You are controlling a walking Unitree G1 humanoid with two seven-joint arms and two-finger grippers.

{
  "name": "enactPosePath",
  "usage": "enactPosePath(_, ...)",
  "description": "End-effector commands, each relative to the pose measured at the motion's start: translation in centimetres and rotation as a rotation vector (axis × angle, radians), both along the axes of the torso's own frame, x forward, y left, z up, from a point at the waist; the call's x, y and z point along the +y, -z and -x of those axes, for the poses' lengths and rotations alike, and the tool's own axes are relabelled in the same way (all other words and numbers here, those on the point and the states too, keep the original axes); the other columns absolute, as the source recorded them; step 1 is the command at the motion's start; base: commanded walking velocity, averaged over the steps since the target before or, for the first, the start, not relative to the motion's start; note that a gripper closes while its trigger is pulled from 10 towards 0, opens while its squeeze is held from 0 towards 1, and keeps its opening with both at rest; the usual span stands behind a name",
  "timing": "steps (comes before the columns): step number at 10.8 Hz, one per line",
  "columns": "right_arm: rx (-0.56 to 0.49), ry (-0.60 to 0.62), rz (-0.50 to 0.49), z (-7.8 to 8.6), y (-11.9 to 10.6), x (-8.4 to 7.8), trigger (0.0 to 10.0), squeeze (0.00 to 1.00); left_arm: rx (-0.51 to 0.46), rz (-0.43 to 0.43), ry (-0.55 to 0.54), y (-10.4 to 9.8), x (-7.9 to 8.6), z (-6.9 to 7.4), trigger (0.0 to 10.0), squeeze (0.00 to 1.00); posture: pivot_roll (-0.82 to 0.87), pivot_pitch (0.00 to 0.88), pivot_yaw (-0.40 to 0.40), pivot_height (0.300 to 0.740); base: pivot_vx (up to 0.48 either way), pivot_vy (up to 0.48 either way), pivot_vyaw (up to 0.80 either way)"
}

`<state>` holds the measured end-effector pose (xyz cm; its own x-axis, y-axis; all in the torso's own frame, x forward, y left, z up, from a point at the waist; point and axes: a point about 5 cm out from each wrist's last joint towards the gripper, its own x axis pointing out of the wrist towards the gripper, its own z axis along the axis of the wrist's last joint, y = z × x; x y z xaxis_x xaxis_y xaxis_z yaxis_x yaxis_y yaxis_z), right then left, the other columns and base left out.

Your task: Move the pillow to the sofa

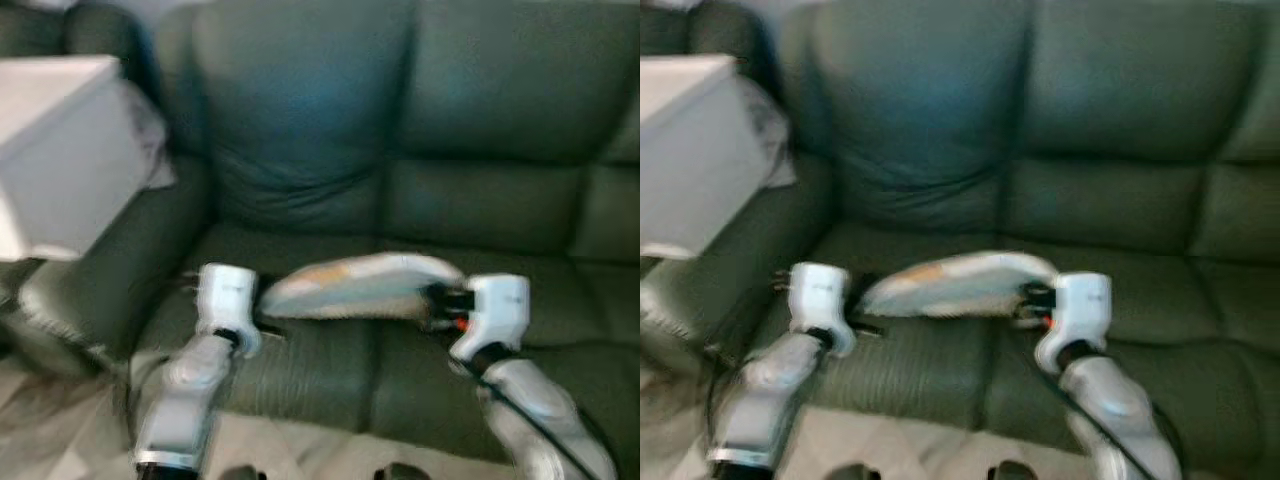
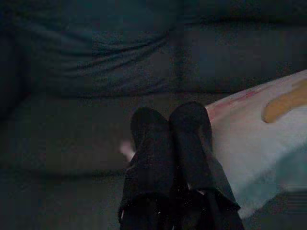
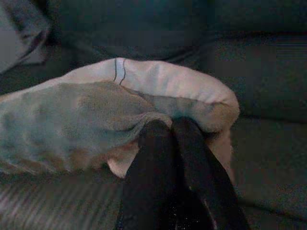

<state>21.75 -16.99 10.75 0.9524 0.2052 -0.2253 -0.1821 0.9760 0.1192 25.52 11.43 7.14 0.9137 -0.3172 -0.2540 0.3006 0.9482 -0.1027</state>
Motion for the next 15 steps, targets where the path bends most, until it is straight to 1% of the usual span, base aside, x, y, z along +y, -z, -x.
enactPosePath(1, -0.037, -0.027, -0.019, -0.3, -0.7, 0.8, 10.0, 0.00, 0.001, -0.026, -0.033, -0.1, 1.3, -0.1, 10.0, 0.00, -0.07, 0.000, 0.027, 0.740, 0.000, -0.319, 0.00)
enactPosePath(7, -0.040, -0.029, -0.016, -0.3, -0.9, 0.9, 10.0, 0.00, 0.008, -0.030, -0.027, 0.0, 1.2, 0.1, 10.0, 0.00, -0.07, 0.000, 0.028, 0.740, 0.000, -0.316, 0.00)
enactPosePath(11, -0.062, -0.029, -0.013, -0.8, -1.2, 1.0, 10.0, 0.00, 0.005, -0.031, -0.025, 0.0, 1.2, 0.0, 10.0, 0.00, -0.07, 0.000, 0.029, 0.740, 0.000, -0.338, 0.00)
enactPosePath(14, -0.062, -0.017, 0.009, -1.1, -1.0, 0.6, 10.0, 0.00, 0.002, -0.012, -0.028, 0.0, 1.0, -0.1, 10.0, 0.00, -0.07, 0.000, 0.026, 0.740, 0.000, 0.000, 0.00)
enactPosePath(15, -0.071, 0.016, 0.041, -1.7, -1.0, 0.2, 10.0, 0.00, 0.003, -0.011, -0.029, 0.0, 1.0, -0.2, 10.0, 0.00, -0.07, 0.000, 0.024, 0.740, 0.000, 0.000, 0.00)
